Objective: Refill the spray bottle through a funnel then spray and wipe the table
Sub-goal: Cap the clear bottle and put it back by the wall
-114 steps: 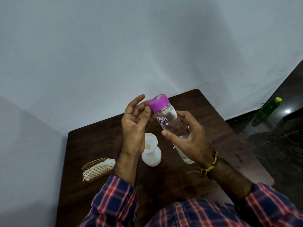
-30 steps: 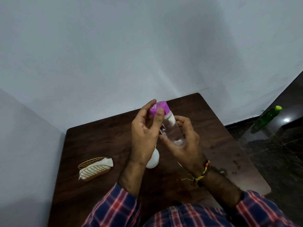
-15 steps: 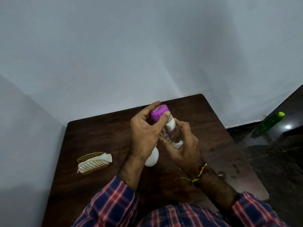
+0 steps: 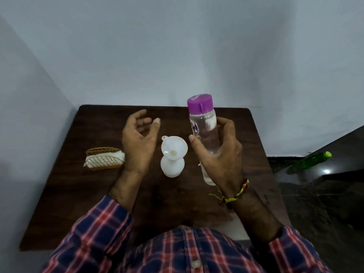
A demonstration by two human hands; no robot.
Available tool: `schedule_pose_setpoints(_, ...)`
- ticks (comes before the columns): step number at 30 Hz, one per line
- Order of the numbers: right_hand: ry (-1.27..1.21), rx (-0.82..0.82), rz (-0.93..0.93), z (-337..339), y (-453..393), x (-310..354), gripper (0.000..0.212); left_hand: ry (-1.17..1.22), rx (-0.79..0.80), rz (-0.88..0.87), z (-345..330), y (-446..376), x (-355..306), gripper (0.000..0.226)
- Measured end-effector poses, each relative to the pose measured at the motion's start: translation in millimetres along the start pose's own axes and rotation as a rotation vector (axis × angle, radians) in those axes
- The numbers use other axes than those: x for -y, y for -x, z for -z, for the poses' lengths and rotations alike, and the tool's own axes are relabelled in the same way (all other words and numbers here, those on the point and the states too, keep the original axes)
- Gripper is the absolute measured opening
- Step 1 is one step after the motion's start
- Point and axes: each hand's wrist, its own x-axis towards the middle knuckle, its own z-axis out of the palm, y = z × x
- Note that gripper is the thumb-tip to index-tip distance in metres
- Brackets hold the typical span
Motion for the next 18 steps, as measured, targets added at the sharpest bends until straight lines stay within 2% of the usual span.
schedule_pose_setpoints(8, -0.030, 0.064, 0.026, -49, -4, 49, 0.054, -0.262, -0.229, 0.192, 56, 5, 82, 0.047)
schedule_pose_setpoints(12, -0.090, 0.108, 0.026, -85, 3, 67, 0.057, -0.494, -0.360, 0.398, 106, 5, 123, 0.068)
schedule_pose_setpoints(14, -0.127, 0.142, 0.022, -104, 8, 75, 0.059, -0.626, -0.316, 0.547, 131, 2, 144, 0.088)
schedule_pose_setpoints(18, -0.153, 0.159, -0.026, -149, 10, 85, 0.061, -0.858, -0.034, 0.856, 161, -22, 175, 0.138)
